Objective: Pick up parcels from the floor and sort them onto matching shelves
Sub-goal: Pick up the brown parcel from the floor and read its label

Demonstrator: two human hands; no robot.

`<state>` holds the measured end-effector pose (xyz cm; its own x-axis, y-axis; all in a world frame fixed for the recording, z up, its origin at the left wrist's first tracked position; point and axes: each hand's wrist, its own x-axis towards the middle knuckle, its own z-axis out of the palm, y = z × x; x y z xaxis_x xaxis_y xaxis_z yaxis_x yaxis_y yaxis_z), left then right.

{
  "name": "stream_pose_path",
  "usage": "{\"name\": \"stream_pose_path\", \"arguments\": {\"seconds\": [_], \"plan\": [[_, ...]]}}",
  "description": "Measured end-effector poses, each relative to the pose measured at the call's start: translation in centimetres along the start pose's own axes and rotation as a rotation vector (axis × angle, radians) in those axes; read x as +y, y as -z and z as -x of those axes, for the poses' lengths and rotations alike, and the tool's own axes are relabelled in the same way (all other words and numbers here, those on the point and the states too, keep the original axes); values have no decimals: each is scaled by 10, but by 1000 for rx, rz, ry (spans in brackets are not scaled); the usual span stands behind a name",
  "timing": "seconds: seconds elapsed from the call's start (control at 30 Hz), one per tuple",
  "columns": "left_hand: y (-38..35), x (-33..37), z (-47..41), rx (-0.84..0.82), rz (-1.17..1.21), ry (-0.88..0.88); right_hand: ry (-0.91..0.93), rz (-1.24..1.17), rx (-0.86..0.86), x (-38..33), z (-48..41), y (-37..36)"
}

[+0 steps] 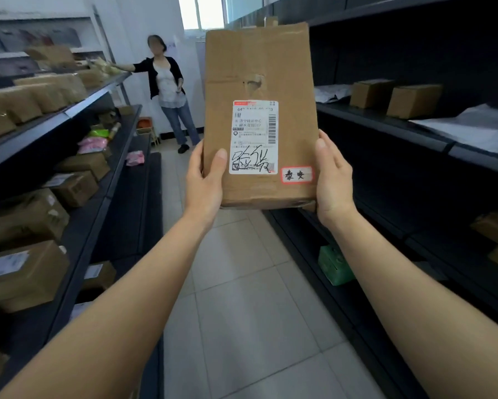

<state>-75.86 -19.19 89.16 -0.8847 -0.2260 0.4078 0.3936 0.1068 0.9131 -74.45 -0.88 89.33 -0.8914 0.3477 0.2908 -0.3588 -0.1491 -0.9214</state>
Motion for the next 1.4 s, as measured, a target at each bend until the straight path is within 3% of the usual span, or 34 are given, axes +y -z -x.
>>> {"name": "stream_pose_path", "arguments": {"seconds": [0.6,1.0,1.4], "plan": [[-78,-86,-148,-45,17,-11,19,92,68,63,-149,-13],[-72,-153,-263,-265,81,15,33,125,317,118,-204,-82],[-67,-231,-315,-421,153,179,-78,194,478,177,-223,-121]]}}
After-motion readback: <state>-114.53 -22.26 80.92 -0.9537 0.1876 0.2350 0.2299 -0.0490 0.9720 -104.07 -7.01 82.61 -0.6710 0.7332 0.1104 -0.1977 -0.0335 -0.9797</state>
